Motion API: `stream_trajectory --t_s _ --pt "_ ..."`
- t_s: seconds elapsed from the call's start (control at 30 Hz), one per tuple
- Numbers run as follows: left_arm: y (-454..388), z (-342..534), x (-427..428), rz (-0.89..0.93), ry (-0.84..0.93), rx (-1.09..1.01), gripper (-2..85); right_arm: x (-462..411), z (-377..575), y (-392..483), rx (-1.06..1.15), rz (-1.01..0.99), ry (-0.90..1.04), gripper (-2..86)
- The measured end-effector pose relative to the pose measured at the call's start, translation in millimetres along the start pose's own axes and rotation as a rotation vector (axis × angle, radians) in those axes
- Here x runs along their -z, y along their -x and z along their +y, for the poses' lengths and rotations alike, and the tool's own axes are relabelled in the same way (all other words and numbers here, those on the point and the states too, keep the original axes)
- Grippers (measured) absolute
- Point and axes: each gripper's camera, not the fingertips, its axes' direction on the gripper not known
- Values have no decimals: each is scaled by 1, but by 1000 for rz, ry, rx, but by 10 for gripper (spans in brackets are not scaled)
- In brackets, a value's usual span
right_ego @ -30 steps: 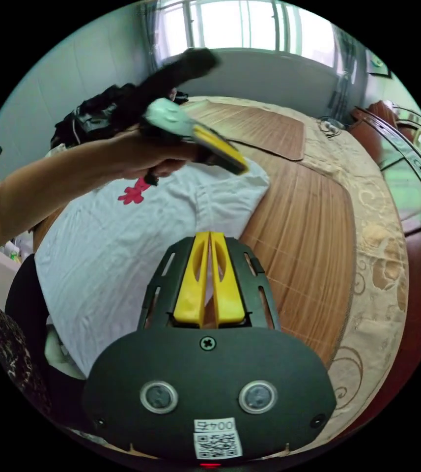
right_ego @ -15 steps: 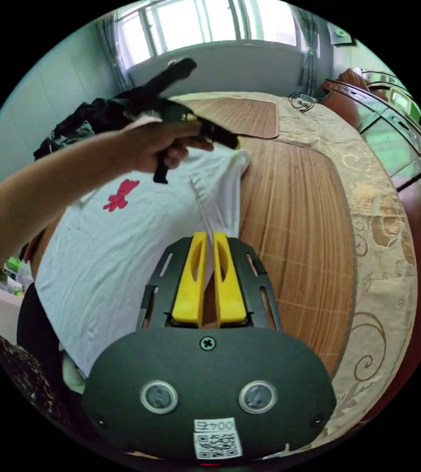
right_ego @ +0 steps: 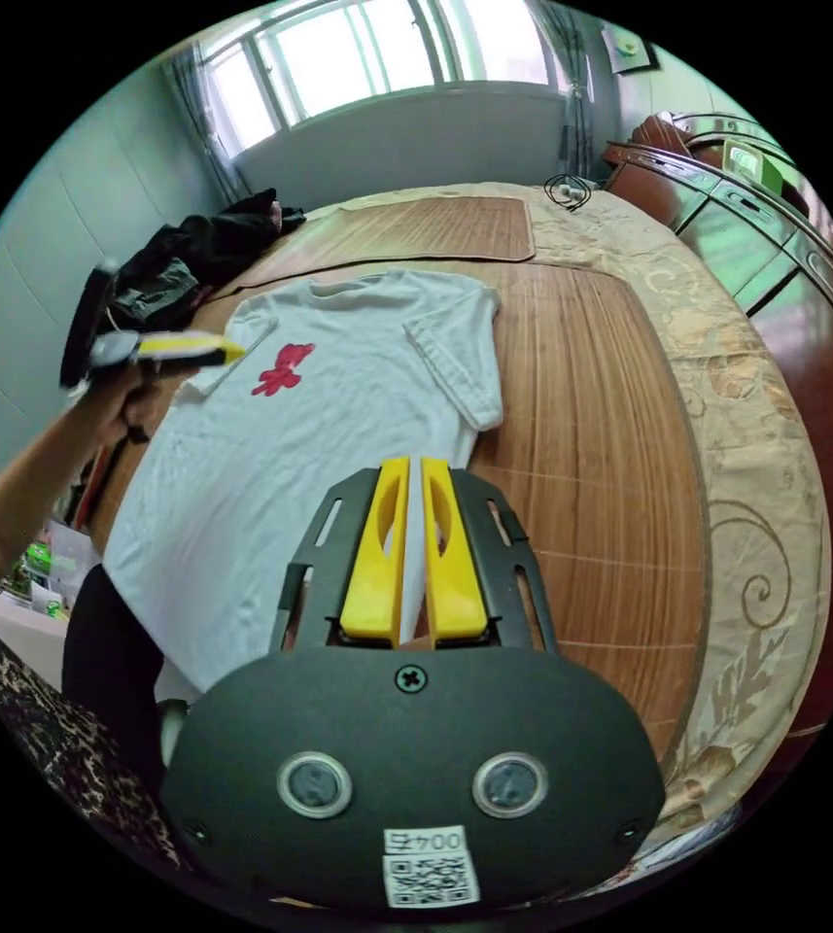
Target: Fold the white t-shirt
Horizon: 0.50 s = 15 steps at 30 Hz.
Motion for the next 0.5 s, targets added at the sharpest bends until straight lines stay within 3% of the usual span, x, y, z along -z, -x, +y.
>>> stream_trajectory --t_s 0.23,0.5 --pt "-27 230 40 -196 13 87 8 -28 -37 51 89 144 -86 -3" --pt "0 278 43 -133 26 127 5 -114 -150 100 243 269 -119 22"
